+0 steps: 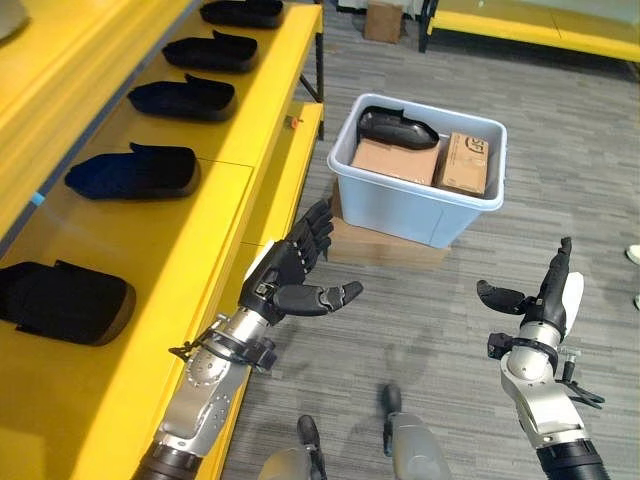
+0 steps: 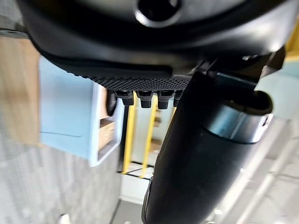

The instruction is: Move parts from the plastic box to the shelf.

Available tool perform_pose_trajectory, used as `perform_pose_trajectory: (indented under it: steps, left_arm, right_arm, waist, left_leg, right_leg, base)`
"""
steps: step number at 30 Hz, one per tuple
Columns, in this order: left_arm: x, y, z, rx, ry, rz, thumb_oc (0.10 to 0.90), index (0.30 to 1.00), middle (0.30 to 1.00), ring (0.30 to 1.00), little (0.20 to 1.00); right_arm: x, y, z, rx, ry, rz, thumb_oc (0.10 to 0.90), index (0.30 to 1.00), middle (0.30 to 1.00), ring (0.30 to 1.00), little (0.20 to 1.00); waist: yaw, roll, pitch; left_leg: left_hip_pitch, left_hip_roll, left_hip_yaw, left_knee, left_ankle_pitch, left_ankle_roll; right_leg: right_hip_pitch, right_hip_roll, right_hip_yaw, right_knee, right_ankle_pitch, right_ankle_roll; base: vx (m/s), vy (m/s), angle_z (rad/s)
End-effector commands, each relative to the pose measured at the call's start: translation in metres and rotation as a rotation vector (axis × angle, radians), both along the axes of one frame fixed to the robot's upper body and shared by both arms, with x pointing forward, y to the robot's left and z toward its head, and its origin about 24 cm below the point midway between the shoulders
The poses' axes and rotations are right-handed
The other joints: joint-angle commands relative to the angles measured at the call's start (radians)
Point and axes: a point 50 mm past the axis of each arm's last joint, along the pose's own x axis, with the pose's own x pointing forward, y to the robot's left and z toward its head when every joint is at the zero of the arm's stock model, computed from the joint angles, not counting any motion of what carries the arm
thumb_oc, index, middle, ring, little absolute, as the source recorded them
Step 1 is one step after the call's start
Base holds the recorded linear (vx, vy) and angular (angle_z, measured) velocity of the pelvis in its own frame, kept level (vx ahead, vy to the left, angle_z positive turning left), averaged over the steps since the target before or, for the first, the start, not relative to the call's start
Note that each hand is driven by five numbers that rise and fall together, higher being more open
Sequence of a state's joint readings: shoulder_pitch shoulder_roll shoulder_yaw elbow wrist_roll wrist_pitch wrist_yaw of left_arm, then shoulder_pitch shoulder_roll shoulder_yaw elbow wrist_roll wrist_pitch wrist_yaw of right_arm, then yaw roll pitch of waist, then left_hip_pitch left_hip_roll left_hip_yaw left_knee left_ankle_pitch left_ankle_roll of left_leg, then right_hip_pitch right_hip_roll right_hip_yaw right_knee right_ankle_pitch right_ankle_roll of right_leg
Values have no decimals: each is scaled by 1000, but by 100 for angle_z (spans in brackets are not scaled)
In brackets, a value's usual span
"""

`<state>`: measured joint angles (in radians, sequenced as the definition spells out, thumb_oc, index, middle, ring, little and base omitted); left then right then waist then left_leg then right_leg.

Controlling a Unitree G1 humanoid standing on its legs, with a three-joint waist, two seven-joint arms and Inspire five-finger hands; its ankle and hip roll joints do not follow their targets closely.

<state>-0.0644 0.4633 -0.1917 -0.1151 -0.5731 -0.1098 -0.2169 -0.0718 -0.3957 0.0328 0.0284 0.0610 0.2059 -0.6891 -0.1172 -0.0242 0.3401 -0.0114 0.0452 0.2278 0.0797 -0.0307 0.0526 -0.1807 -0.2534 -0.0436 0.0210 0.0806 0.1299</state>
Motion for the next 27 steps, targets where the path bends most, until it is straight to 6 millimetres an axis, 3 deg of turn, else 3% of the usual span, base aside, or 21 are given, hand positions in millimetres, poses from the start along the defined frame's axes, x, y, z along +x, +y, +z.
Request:
perform_pose_trajectory:
  steps: [1,3,10,12,15,22,24,27]
  left_arm:
    - [-9,-10,41,-37,-230,-60,900,1000,1000,1000,1000]
    - [-11,-11,38,-78,-216,-32,900,1000,1000,1000,1000]
    - [-12,-9,43,-105,-248,2,900,1000,1000,1000,1000]
    - [-10,-11,50,-122,-304,-4,900,1000,1000,1000,1000]
    - [-8,-14,53,-152,-312,-7,900,1000,1000,1000,1000]
    - [-1,-21,59,-191,-339,-17,900,1000,1000,1000,1000]
    - [1,-22,61,-197,-344,-14,900,1000,1000,1000,1000]
    - [3,-21,61,-191,-345,39,900,1000,1000,1000,1000]
  right_arm:
    - [10,-14,37,-106,-178,-32,900,1000,1000,1000,1000]
    - [10,-16,38,-152,-165,-12,900,1000,1000,1000,1000]
    - [4,-28,62,-221,-269,-62,900,1000,1000,1000,1000]
    - [-1,-36,80,-261,-344,-86,900,1000,1000,1000,1000]
    - [-2,-37,86,-291,-362,-80,900,1000,1000,1000,1000]
    - [-9,-39,88,-346,-349,-46,900,1000,1000,1000,1000]
    - [-9,-37,88,-363,-343,-31,900,1000,1000,1000,1000]
    - [-4,-26,86,-357,-350,44,900,1000,1000,1000,1000]
  waist:
    - [-8,12,-72]
    - [-16,14,-81]
    - [-47,49,-43]
    - [-76,83,-9]
    - [-89,97,-7]
    - [-151,125,-21]
    - [-161,132,-24]
    - [-137,142,-15]
  left_leg:
    - [107,28,-1,-68,-113,-17]
    - [116,48,4,-57,-117,-37]
    - [107,132,20,-45,-72,-85]
    - [93,154,13,-11,-69,-102]
    - [89,166,14,6,-48,-110]
    - [92,221,58,111,53,-140]
    - [82,217,67,158,73,-146]
    - [33,102,-36,221,10,-109]
  right_leg:
    - [-21,22,-12,3,104,31]
    - [1,24,-15,3,95,22]
    - [-15,60,-33,155,-53,-22]
    - [-50,79,-13,258,-126,-55]
    - [-64,92,-4,297,-153,-74]
    - [-75,122,-21,400,-243,-141]
    - [-68,131,-25,392,-246,-153]
    - [-53,161,16,372,-238,-154]
  base:
    - [244,-363,-9]
    - [274,-370,5]
    - [144,-227,0]
    - [181,-272,19]
    - [132,-123,-3]
    - [151,-188,8]
    - [97,-155,26]
    - [182,-134,-2]
